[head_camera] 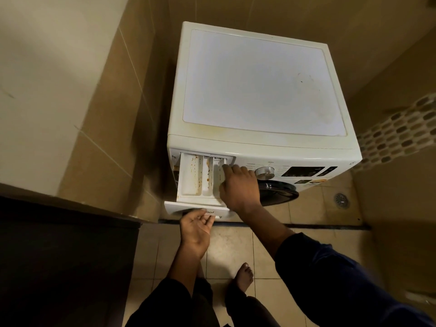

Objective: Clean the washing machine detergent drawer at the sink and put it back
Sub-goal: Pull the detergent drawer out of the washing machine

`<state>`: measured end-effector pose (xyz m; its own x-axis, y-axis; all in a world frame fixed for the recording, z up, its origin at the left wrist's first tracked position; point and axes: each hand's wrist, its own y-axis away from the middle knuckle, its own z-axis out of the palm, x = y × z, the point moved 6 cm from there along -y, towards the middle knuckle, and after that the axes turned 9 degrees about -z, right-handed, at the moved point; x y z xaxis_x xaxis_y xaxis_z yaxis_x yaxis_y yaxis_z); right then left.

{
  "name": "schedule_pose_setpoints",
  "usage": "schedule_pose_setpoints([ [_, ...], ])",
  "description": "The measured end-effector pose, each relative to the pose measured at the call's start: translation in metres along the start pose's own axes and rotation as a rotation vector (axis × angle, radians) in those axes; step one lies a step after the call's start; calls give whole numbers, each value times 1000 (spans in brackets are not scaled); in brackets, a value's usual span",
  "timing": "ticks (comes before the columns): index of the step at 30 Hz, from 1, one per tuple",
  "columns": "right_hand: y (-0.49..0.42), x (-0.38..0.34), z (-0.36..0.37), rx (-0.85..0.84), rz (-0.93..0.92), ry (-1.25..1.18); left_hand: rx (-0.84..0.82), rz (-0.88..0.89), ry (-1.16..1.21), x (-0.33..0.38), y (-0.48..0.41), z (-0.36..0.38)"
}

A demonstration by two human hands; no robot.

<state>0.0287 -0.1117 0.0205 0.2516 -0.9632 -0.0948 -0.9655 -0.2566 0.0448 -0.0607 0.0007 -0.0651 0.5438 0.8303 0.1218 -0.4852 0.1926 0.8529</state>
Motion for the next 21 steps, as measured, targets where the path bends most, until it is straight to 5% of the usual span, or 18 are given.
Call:
schedule_pose_setpoints([
  [6, -18, -6, 29, -265, 107, -176, -33, 37, -97, 4, 2, 4],
  [21, -47, 3, 43, -400, 222, -238, 173, 133, -195, 6, -10, -3],
])
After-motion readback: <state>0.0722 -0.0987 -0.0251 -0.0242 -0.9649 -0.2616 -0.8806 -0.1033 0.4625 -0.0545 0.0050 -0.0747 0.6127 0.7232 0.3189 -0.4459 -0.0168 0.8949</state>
